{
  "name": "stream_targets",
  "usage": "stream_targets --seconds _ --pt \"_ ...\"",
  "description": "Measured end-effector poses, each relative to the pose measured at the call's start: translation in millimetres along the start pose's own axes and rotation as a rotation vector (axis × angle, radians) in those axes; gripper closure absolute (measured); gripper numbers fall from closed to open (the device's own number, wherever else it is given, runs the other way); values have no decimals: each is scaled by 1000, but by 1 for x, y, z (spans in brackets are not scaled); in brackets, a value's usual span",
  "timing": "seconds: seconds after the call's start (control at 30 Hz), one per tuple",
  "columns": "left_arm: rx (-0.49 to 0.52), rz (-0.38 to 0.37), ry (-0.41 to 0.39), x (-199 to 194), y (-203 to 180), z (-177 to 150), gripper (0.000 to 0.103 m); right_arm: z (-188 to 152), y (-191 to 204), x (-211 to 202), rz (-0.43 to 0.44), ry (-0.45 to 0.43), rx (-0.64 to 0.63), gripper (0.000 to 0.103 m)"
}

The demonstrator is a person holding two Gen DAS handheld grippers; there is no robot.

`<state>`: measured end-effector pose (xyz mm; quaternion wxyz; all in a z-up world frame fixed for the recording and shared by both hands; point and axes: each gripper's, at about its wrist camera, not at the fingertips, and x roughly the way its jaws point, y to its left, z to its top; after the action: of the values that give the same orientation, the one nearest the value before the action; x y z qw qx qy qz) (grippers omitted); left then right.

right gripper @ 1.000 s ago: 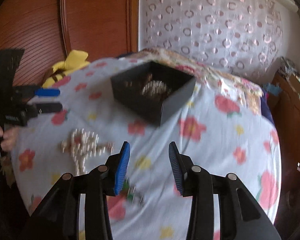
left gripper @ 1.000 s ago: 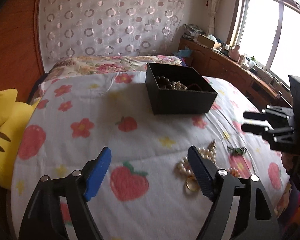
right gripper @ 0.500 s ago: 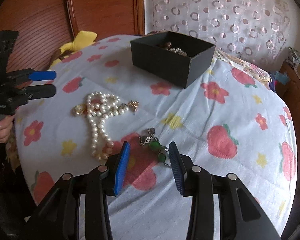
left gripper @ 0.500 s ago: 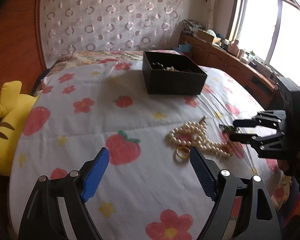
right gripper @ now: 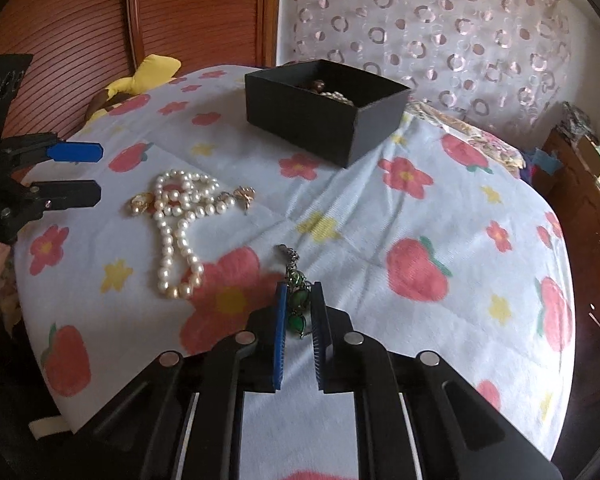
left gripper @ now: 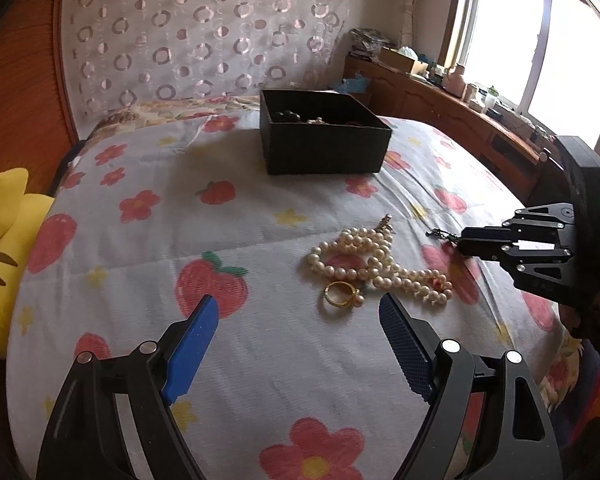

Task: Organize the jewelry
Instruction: 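Grasp the green pendant with the right tool while the left tool grasps the gold ring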

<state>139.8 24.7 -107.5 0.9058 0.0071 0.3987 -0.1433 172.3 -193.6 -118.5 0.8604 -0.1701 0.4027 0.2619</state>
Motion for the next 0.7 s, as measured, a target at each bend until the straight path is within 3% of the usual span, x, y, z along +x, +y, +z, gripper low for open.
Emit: stream_targets --seconds 0.1,0.3,0.47,0.67,0.7 --pt "14 -15 10 4 -4 1 24 -8 -1 -12 -14 -23 13 90" --pt "45 -36 47 15 -12 4 48 -21 0 -26 -10 -52 56 90" --pt "59 -43 76 26 -18 9 62 -28 4 -24 -7 -47 63 90" --pt "94 -16 87 32 -28 10 65 -33 2 -18 -8 -47 80 90" --pt "93 -12 87 33 -28 10 74 -33 2 -18 -5 -50 85 90"
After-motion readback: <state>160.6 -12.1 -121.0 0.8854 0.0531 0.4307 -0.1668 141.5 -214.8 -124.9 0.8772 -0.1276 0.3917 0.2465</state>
